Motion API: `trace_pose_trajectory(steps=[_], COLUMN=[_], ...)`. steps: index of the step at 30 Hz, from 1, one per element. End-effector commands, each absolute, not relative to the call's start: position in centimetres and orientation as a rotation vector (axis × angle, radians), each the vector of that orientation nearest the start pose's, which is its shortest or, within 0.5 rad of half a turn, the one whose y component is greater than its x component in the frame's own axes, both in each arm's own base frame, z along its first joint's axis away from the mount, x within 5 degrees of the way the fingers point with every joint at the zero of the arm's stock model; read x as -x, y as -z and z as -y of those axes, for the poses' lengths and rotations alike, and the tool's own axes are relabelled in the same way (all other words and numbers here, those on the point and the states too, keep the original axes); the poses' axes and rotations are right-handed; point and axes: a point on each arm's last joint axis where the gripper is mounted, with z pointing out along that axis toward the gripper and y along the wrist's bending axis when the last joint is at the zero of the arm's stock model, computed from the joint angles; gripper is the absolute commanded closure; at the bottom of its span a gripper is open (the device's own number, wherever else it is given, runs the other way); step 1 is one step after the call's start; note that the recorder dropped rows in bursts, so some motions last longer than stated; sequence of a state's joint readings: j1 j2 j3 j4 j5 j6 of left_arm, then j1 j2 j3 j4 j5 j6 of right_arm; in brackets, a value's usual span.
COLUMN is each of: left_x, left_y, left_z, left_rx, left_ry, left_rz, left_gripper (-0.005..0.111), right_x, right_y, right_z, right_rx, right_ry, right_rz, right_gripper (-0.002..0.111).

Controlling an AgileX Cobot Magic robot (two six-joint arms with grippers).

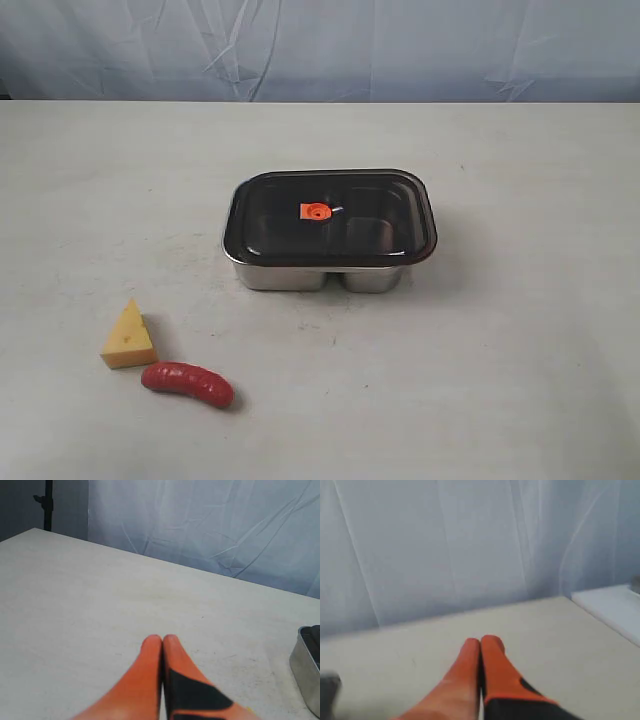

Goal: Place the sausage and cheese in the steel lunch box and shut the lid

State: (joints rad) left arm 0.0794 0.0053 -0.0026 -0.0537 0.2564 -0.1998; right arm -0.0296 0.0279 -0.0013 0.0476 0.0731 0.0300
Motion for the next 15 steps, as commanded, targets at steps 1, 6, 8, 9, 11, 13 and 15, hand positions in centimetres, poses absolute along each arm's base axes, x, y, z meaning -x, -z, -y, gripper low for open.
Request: trace_pose_trajectory(steps=[1, 6, 8, 9, 11, 13, 15], left_x=[-5.5, -5.5, -5.5, -5.5, -5.5, -5.5, -5.5], left_y=[-19.1, -19.1, -19.1, -19.1, -19.1, -19.1, -19.1], left_z=[-0.3, -0.3, -0.3, -0.3, -0.3, -0.3, -0.3], left_rx=[0.285, 0.285, 0.285, 0.285, 0.285, 0.285, 0.285], left_ry=[0.145, 0.145, 0.145, 0.145, 0.145, 0.145, 0.145], left_rz=[-1.707, -1.707, -1.707, -1.707, -1.707, -1.707, -1.707], left_gripper=[0.107, 0.107, 0.107, 0.107, 0.107, 0.107, 0.107], right_x=[-5.0, -4.4, -4.9, -5.0, -5.7, -7.0, -9.2], right_y=[-24.2, -25.1, -24.4, -24.4, -24.2, -25.6, -28.3], right_z=[1.2, 1.6, 0.9, 0.7, 0.0, -0.1, -0.4], right_rx=[-0.340, -0.640, -0.719, -0.717, -0.702, -0.699, -0.577], right_ry=[-0.249, -0.744, -0.926, -0.957, -0.973, -0.799, -0.657], right_rz=[-1.121, -0.870, -0.943, -0.958, -1.092, -1.339, -1.469], right_gripper=[0.109, 0.109, 0.109, 0.109, 0.109, 0.109, 0.109])
